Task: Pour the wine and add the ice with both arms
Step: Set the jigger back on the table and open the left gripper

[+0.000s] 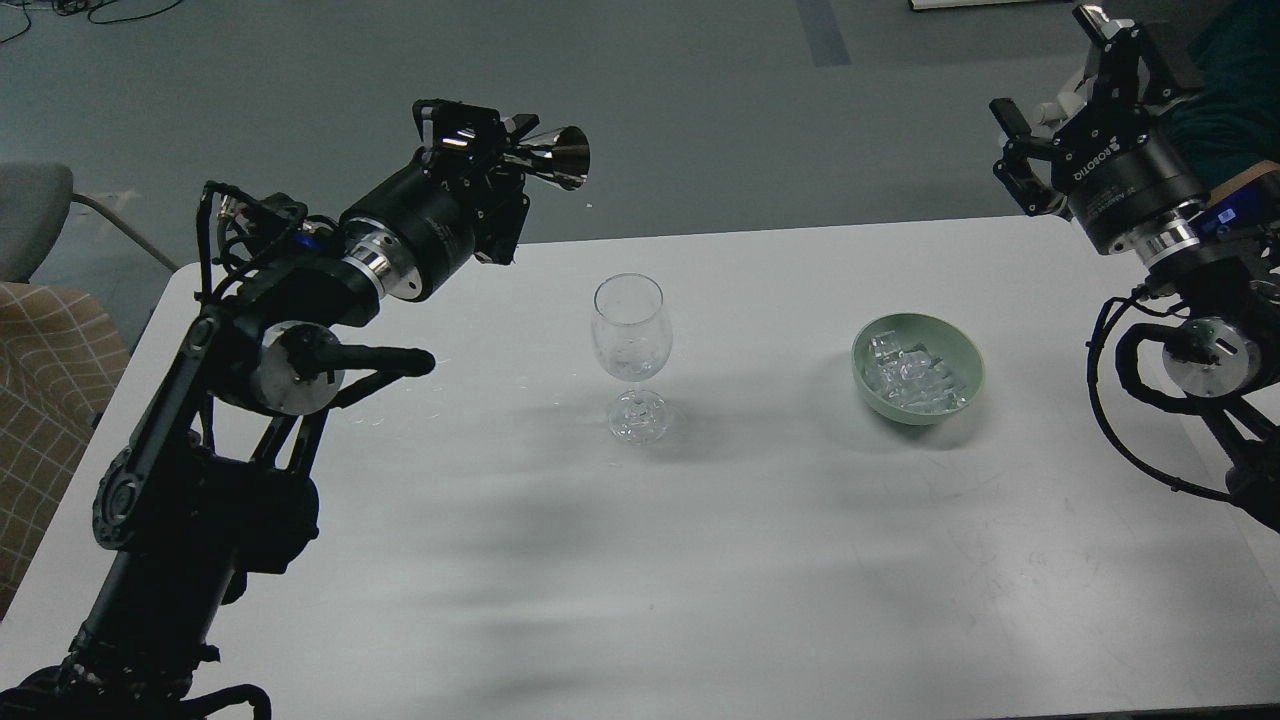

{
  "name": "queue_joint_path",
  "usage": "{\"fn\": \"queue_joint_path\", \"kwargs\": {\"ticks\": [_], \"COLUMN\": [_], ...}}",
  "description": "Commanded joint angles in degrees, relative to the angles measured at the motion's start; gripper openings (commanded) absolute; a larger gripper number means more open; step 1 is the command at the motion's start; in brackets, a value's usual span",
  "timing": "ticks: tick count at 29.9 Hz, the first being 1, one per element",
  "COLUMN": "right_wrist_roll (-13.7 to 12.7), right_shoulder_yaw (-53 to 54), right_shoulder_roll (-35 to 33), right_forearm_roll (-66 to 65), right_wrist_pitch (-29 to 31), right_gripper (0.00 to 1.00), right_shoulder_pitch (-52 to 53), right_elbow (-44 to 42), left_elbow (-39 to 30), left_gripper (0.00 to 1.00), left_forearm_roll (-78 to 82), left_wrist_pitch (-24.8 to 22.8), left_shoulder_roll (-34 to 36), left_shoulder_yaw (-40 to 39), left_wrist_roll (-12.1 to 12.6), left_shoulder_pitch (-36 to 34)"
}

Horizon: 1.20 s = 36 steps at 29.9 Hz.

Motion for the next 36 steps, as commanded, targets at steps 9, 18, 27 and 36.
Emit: {"fn": "queue_joint_path", "kwargs": {"ticks": [9, 18, 27, 36], "right_wrist_roll": [0.0, 0.0, 0.0, 0.0], "right_shoulder_yaw": [-0.1, -0.1, -0.2, -0.2], "right_shoulder_roll": [0.3, 0.6, 0.5, 0.7], "right_forearm_roll": [0.0, 0.0, 0.0, -1.1], "right_wrist_pitch": [0.0, 0.0, -0.1, -0.2], "right_gripper": [1.0, 1.0, 1.0, 1.0], "right_shoulder_pitch": [0.0, 0.0, -0.3, -0.4], "right_elbow": [0.0, 0.0, 0.0, 0.0], "left_elbow": [0.6, 4.9, 12.8, 15.5], "left_gripper": [0.01, 0.07, 0.18, 0.28], "left_forearm_roll": [-21.9, -22.8, -22.0, -22.0], "left_wrist_pitch": [-0.1, -7.0, -11.6, -12.4], "left_shoulder_roll": [-8.8, -8.8, -8.8, -8.8], "left_shoulder_yaw": [-23.9, -25.3, -25.6, -25.3], "left_wrist_roll": [-0.4, -1.0, -2.7, -4.1], "left_shoulder_pitch": [14.6, 22.0, 24.9, 26.8]}}
